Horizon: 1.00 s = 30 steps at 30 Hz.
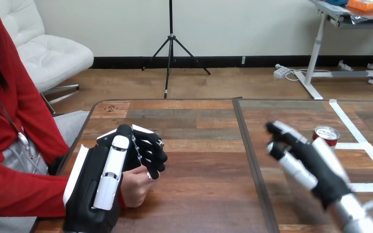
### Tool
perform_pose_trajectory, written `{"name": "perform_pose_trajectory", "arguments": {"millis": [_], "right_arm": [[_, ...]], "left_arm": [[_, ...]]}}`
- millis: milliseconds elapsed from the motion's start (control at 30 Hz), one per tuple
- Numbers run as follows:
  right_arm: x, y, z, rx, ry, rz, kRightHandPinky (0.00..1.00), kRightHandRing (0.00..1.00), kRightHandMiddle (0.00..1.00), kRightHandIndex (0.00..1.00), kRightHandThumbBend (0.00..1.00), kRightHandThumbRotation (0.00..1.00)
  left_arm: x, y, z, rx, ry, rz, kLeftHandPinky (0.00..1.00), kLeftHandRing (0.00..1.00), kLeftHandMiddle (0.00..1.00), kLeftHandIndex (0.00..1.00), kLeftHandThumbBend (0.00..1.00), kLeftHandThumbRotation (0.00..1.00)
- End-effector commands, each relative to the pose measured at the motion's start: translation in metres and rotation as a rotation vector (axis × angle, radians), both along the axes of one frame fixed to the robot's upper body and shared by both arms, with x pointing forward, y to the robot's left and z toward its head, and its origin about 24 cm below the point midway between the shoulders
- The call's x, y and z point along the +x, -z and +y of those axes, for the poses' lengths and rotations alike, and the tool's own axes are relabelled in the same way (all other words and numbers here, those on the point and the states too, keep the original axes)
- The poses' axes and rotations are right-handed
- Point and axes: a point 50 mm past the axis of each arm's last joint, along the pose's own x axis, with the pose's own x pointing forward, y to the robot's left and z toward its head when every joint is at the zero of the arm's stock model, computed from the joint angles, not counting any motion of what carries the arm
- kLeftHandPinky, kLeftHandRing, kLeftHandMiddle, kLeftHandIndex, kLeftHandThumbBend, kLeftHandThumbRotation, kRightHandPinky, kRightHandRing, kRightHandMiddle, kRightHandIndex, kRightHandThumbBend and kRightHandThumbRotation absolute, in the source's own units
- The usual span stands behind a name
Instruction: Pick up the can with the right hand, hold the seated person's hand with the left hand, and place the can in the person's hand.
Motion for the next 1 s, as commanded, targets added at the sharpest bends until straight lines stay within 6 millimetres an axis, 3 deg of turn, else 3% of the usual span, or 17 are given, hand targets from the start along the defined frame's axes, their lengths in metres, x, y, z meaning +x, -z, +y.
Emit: {"name": "perform_pose_trajectory", "arguments": {"millis": [0,633,967], "right_arm": [[0.055,-0.058,-0.016,-0.136,0.052,-0.21,0.87,0.92,0.93,0.92,0.95,1.0],[0.088,-0.083,-0.042,-0.276,0.159,-0.238,0.89,0.97,0.98,0.98,1.0,0.92],[0.098,-0.094,-0.053,-0.28,0.203,-0.235,0.84,0.95,0.98,0.98,1.0,0.84]], "left_arm": [[0.015,-0.013,-0.003,-0.028,0.005,-0.075,0.26,0.36,0.42,0.43,0.17,1.0],[0.015,-0.013,-0.003,-0.035,0.002,-0.076,0.24,0.35,0.41,0.43,0.2,1.0],[0.015,-0.013,-0.003,-0.032,0.001,-0.075,0.24,0.35,0.41,0.43,0.19,1.0]]}}
